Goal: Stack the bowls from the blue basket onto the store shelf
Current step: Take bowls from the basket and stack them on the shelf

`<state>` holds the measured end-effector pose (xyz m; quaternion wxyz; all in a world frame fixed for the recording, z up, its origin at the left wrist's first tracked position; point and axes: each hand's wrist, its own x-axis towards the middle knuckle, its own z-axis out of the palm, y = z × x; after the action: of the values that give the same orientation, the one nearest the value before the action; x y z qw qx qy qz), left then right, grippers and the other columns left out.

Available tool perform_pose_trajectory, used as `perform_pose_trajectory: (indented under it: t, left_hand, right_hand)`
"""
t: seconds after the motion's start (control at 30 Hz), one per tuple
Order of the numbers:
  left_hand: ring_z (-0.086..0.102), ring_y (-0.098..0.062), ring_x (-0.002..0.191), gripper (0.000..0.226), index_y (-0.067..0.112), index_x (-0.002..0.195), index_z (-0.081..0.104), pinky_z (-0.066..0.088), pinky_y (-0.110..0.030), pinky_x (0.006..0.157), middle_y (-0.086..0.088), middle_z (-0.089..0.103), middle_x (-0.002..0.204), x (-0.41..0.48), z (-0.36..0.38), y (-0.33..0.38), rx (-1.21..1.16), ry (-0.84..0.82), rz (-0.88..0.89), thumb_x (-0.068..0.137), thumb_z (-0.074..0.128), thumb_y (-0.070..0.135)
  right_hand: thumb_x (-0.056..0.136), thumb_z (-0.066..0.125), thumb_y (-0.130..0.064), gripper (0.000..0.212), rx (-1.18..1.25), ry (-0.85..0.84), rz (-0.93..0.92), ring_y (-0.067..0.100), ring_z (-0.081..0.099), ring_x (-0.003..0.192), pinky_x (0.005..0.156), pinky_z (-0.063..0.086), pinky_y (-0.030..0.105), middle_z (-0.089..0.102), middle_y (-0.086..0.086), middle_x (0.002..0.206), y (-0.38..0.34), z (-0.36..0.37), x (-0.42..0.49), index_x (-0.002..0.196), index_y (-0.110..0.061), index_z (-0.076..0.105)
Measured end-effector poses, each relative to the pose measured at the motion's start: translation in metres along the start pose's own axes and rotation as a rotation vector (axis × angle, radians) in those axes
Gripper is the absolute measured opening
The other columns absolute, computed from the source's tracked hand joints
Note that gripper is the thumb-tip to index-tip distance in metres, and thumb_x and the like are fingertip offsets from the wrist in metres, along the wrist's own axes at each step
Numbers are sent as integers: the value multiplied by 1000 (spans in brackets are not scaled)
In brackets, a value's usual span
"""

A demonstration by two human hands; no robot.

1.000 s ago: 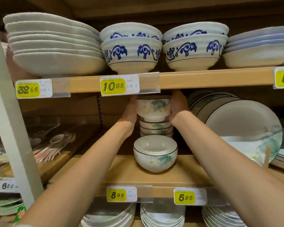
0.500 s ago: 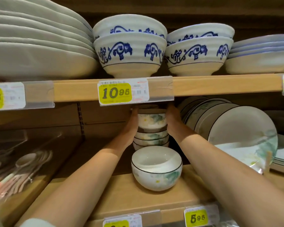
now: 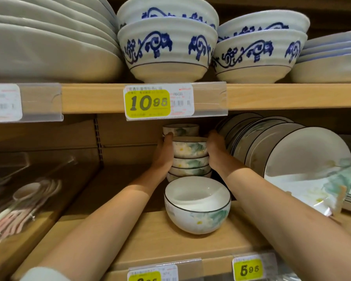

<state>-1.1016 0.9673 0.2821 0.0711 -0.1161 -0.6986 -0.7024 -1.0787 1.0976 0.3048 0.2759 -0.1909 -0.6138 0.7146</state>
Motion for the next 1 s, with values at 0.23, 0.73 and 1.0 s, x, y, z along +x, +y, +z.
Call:
perform_pose_trajectory:
  t: [0.23,0.73,1.0]
  left_hand:
    - [54,-36,120,76,16,132,52,40,-49,106,-16,58,131,-8,2,1,6,25,-35,72,33,58]
    - [57,-34,114,52,12,123,60,43,-48,103,-16,62,124,-9,-2,-8,59,76,-7,93,32,43]
    - [54,-35,116,48,11,122,62,41,-45,104,-18,61,125,-11,0,-8,69,106,38,100,28,37]
  right_hand:
    - [101,32,-20,35,14,5,14,22,50,66,69,42,28,53,9,76,8,-2,1,71,-14,49]
    - [101,34,-36,37,108,-89,35,19,58,64,53,40,24,62,5,73,5,-3,-6,76,-18,55]
    - [101,32,-42,44,97,-117,48,23,61,77,61,44,25,66,12,101,6,-4,-10,116,-12,61]
